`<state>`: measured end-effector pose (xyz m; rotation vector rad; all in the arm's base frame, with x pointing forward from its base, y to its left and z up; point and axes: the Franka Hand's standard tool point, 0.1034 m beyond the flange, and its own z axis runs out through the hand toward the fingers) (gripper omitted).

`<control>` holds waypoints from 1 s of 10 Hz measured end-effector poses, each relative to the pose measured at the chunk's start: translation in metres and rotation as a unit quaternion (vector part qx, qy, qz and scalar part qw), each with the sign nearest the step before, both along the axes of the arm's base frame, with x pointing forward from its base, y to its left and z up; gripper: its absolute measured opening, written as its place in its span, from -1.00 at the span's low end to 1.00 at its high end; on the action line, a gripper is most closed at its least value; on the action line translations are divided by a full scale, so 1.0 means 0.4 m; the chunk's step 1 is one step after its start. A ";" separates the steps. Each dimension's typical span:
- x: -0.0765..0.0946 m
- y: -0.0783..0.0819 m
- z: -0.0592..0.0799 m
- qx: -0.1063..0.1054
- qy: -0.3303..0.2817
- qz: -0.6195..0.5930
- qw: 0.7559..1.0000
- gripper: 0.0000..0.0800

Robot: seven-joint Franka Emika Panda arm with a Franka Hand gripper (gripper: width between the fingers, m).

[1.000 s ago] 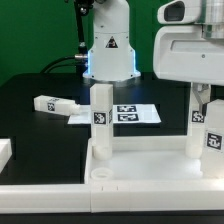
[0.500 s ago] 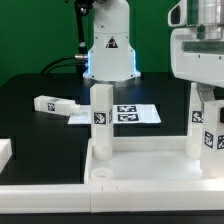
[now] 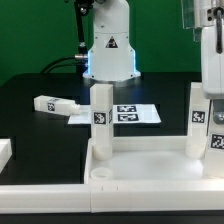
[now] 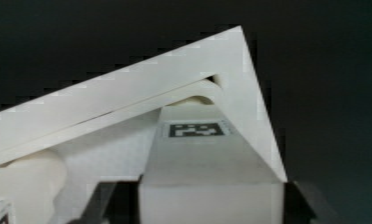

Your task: Assemble desk

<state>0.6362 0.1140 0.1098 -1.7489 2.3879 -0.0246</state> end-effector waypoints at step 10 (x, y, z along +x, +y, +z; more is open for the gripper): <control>0.012 0.006 -0.007 -0.106 -0.046 0.621 0.775 0.62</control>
Offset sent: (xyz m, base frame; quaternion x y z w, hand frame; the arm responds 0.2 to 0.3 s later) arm 0.0019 0.0273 -0.0046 0.0375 -0.0927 -0.4249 0.8997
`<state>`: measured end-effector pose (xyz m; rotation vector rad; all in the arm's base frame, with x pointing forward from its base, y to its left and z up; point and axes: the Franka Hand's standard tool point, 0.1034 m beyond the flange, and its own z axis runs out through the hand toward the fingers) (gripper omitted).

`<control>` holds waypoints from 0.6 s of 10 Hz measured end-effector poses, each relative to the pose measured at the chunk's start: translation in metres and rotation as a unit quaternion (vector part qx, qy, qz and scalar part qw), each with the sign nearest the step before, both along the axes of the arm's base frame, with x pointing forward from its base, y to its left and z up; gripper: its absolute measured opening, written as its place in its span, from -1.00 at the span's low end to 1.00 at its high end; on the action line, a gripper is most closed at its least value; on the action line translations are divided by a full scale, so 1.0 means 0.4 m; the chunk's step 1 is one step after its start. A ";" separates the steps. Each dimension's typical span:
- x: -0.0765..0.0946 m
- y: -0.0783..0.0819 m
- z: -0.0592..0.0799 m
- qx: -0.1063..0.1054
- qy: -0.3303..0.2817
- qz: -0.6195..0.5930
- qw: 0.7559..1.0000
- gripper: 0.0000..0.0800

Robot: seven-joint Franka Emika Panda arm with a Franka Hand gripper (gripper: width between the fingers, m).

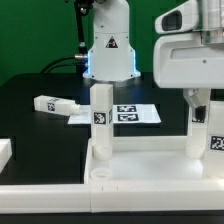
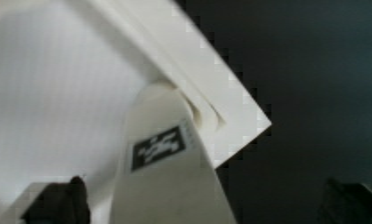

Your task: Assemble desk

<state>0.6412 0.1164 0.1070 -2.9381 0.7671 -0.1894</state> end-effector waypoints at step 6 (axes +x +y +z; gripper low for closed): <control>0.000 -0.017 -0.005 0.013 0.014 -0.126 0.992 -0.26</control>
Offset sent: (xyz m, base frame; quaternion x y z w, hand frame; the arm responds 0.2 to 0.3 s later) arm 0.0000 0.0000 0.0000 0.0000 0.0000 0.0000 1.0000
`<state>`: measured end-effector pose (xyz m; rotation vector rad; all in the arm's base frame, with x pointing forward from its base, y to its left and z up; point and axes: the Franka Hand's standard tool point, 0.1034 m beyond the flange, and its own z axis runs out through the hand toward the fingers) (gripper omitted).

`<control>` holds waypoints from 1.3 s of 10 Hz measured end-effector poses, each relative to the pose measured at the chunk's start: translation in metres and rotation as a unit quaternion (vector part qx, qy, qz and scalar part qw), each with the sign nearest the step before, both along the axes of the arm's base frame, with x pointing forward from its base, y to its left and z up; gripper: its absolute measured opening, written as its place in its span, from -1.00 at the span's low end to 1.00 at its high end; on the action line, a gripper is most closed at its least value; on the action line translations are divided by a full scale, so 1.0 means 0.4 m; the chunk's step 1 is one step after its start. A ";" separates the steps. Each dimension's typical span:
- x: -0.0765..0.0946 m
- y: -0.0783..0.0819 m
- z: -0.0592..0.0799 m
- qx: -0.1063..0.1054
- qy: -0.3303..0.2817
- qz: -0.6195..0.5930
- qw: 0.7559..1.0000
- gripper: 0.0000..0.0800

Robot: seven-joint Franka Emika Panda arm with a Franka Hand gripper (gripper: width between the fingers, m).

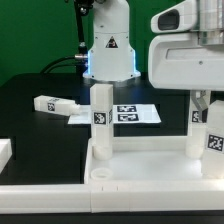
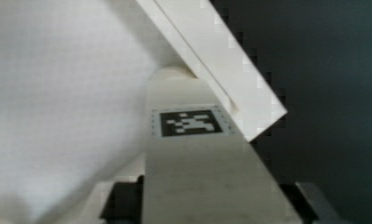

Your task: Assemble desk

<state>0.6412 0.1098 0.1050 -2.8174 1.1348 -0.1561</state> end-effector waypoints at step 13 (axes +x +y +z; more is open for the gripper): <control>-0.004 -0.007 -0.003 0.086 0.053 -0.555 0.826 0.31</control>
Offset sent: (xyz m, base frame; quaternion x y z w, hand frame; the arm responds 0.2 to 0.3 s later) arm 0.0025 0.0025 -0.0081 0.0433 -0.0413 0.4910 0.8691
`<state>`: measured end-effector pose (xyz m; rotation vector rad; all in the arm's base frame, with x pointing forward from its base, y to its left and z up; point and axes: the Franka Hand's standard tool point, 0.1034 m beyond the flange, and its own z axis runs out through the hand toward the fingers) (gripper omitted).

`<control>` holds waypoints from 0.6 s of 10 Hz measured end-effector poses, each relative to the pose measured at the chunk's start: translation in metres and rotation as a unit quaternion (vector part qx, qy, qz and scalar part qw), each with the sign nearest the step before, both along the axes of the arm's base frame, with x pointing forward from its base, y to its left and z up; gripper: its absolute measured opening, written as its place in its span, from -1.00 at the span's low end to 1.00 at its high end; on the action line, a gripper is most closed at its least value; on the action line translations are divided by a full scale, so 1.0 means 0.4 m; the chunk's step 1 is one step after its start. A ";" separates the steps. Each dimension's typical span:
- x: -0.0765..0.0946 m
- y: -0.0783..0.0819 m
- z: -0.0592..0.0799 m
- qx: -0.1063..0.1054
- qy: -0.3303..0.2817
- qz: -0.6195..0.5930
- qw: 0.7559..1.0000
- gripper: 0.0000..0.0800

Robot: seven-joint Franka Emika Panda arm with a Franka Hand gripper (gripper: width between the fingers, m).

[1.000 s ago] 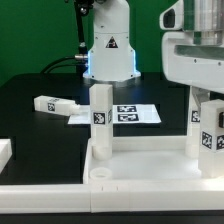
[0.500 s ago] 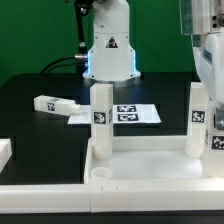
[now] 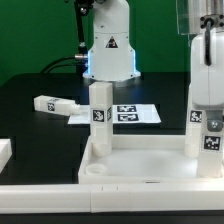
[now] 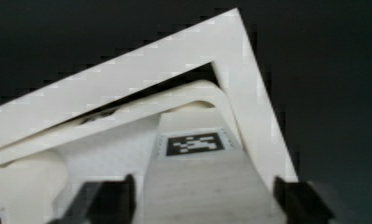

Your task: Assemble desk

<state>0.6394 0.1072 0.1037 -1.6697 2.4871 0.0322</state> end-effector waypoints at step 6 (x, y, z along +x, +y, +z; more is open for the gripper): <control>0.006 -0.003 0.092 0.008 -0.027 0.031 0.999 0.62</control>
Offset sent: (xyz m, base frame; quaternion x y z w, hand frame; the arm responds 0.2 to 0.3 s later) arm -0.0061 -0.0245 0.0566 0.0555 -0.0323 -0.0247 0.9976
